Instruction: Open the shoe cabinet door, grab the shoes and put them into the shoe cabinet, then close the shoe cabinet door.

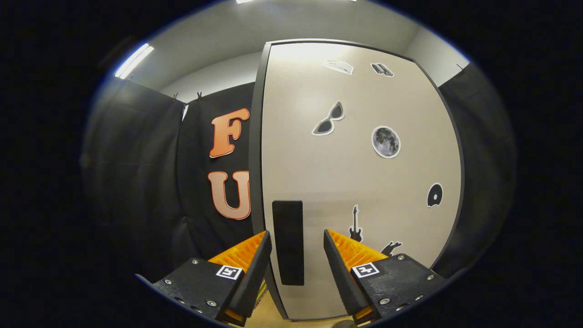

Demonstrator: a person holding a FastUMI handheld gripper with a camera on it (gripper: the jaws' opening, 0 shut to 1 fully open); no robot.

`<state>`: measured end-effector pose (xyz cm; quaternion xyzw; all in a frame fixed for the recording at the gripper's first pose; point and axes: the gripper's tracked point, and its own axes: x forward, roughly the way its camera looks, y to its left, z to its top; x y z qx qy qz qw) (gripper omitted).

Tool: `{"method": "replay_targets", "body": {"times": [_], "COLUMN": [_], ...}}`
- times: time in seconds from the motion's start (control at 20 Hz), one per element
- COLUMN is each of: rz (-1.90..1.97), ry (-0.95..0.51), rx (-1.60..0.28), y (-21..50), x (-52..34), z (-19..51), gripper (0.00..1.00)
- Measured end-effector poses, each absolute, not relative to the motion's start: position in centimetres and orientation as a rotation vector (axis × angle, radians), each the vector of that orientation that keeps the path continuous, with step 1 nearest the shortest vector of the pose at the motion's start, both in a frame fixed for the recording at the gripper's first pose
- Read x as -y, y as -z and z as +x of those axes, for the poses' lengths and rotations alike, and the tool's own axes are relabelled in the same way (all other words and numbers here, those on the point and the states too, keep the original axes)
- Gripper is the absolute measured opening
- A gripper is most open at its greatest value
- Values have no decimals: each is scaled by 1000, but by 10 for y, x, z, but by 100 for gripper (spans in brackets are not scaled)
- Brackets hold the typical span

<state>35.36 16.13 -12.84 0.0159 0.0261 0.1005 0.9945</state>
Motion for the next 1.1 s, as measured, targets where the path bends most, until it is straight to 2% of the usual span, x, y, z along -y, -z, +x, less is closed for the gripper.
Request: {"method": "replay_targets", "body": {"times": [0.15,0.3,0.35,0.4,0.75,1.1], "rz": [30,26,20,14,40,34], "ry": [-212,-211,-201,-183,-140,-89], "rx": [-76,-91,-98,-91,-155,-165], "y": [138,144,146,145,150,149], "x": [-166,-170,-171,-170,-169,-167], "z": [360,363,363,363,364,360], "gripper": [65,49,46,38,34,18]}}
